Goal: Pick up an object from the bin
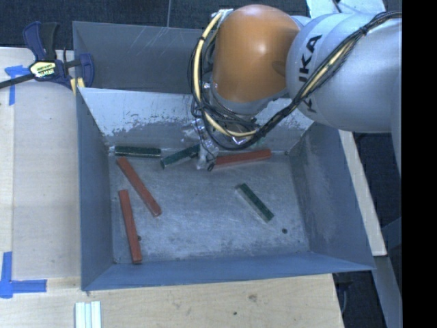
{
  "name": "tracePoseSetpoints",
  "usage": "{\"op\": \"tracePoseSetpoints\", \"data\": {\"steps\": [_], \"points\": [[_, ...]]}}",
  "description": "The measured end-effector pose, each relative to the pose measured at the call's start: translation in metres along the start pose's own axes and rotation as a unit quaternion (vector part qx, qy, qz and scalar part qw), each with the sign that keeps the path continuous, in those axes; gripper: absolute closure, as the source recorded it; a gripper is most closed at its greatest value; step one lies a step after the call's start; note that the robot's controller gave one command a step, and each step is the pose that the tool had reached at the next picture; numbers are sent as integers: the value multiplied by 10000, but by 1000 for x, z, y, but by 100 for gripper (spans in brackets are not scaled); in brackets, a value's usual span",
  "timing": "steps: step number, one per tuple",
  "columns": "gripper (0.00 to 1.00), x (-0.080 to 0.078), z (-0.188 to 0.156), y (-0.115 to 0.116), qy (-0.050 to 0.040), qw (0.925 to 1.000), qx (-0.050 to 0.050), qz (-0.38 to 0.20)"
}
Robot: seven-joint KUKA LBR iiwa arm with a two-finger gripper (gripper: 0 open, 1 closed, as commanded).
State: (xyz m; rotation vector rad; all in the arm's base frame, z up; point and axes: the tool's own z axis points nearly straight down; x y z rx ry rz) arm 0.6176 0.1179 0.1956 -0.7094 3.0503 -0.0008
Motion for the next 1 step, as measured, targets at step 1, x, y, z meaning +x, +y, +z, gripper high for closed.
{"op": "tracePoseSetpoints", "data": {"steps": [1], "points": [[100,-1,-57,4,-7,9999,2,-132]]}}
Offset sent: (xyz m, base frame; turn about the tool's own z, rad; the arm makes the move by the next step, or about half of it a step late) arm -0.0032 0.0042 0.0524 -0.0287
